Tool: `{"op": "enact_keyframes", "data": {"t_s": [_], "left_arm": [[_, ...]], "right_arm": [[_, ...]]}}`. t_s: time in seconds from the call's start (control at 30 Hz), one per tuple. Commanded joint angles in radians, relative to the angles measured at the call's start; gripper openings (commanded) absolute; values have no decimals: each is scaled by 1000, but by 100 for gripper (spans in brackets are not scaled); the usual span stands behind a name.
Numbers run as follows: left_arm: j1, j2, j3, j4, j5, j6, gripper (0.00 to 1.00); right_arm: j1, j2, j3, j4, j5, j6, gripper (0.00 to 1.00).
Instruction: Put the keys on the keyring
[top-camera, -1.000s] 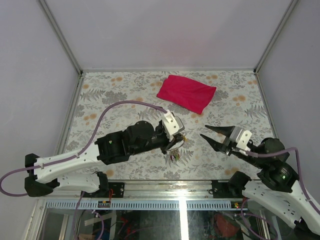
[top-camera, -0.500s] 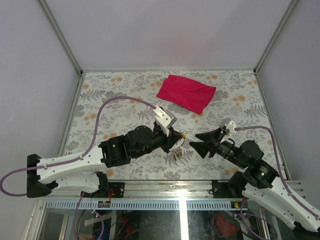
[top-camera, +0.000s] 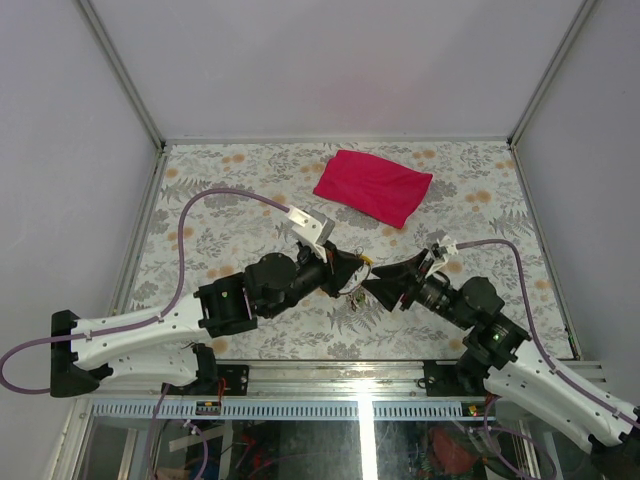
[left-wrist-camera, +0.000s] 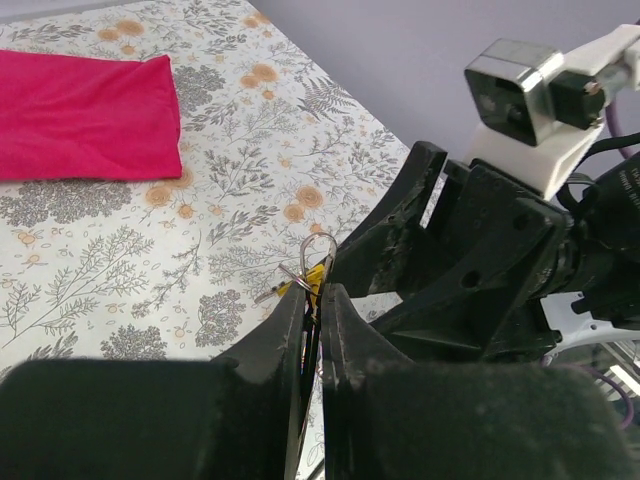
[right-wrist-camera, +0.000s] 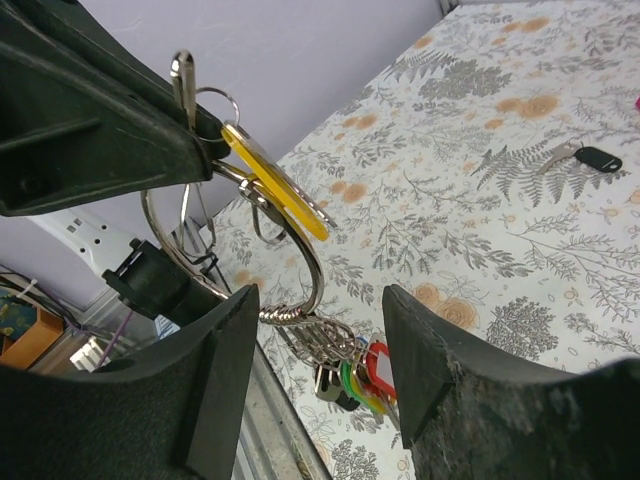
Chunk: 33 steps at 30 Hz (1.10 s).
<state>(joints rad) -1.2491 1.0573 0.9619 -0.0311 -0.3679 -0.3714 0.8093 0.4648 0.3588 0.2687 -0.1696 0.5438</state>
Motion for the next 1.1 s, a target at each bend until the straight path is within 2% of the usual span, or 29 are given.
{"op": "enact_keyframes", "data": {"t_s": [0.0, 0.3, 0.4, 0.47, 0.57, 0.63, 0.77, 0.87, 1.07], "left_arm": [[5, -12, -2, 126, -27, -27, 0], [6, -16, -8, 131, -13, -34, 0], [5, -17, -11, 136, -9, -38, 0], [6, -17, -13, 137, -11, -42, 0], [6, -22, -19, 139, -27, -56, 0], [7, -28, -33, 143, -57, -74, 0], [10, -60, -82, 157, -155, -131, 4], [19, -88, -123, 168, -210, -166, 13], [31, -109, -150, 169, -223, -187, 21]], "right_arm": [[-6, 30, -7, 170, -8, 31, 58], [-6, 63, -21, 249, 47, 17, 55], [-6, 86, -15, 258, 46, 9, 51], [-6, 98, -15, 277, 44, 8, 39], [-5, 100, -9, 282, 36, 2, 14], [-6, 80, -2, 248, 37, -2, 6], [-6, 11, 15, 152, 76, -10, 0], [-6, -28, 58, 36, 108, -37, 0], [-6, -36, 166, -143, 126, -115, 0]]}}
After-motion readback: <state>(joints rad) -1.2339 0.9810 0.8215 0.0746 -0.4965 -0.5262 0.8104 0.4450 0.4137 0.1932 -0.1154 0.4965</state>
